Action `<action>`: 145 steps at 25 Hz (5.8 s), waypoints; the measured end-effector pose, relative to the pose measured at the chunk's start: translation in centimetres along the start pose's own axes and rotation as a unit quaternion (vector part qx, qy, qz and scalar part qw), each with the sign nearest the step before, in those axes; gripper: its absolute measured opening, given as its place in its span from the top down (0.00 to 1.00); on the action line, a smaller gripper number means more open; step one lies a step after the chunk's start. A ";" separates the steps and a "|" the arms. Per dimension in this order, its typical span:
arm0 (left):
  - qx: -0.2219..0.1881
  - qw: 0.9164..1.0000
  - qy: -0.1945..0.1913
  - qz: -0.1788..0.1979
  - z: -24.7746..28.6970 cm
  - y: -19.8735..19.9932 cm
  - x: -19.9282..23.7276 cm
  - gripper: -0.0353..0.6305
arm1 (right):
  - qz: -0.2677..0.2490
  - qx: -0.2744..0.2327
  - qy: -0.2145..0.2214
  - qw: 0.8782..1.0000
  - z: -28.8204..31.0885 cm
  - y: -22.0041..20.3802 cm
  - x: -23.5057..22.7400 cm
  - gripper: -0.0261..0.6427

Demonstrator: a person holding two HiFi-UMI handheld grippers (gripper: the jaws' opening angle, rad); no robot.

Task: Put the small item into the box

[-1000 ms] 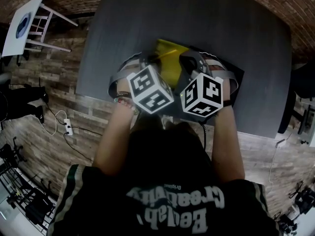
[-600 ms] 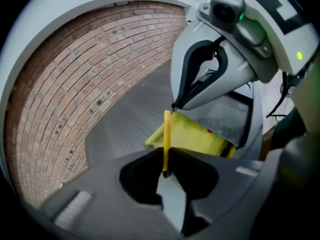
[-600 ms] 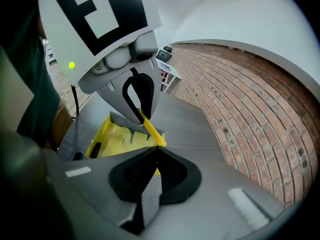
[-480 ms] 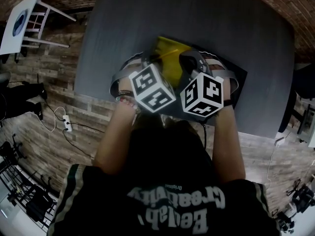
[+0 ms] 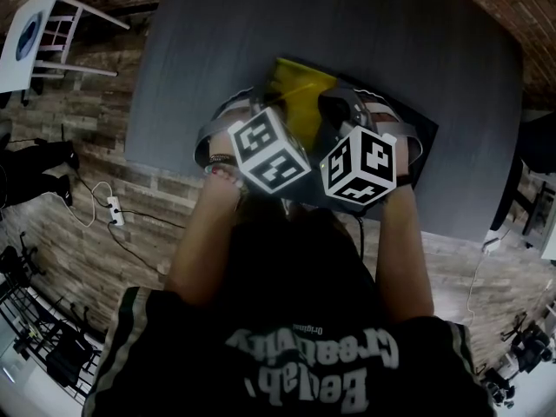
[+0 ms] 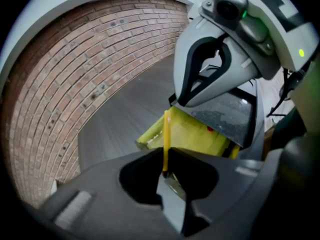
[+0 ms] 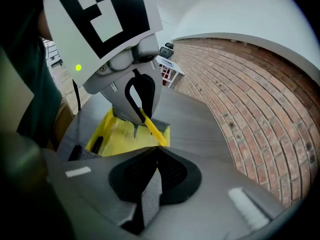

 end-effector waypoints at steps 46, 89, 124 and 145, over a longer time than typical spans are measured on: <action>0.001 0.999 -0.036 0.004 2.4 0.0 -0.6 0.83 | 0.005 0.008 0.027 1.000 1.8 -0.6 0.6 0.95; 0.009 0.999 -0.035 -0.018 -0.1 -1.5 0.3 0.94 | 0.045 0.013 0.043 0.998 1.0 1.4 1.0 0.95; -0.026 0.999 -0.013 -0.046 -7.8 1.0 -1.1 0.94 | 0.101 -0.015 0.027 0.994 -5.5 3.3 0.7 0.95; -0.050 0.998 0.032 -0.038 -13.3 1.9 -3.7 0.94 | 0.090 -0.021 0.002 0.996 -11.7 3.0 2.5 0.95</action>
Point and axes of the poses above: the fingertips, and each gripper's own axes: z forward along the fingers, x to its left, y out of its top, the point moved 10 cm from there along -z, backward along the fingers, and after that the axes turned 4 degrees about z, right-handed, at the moved point
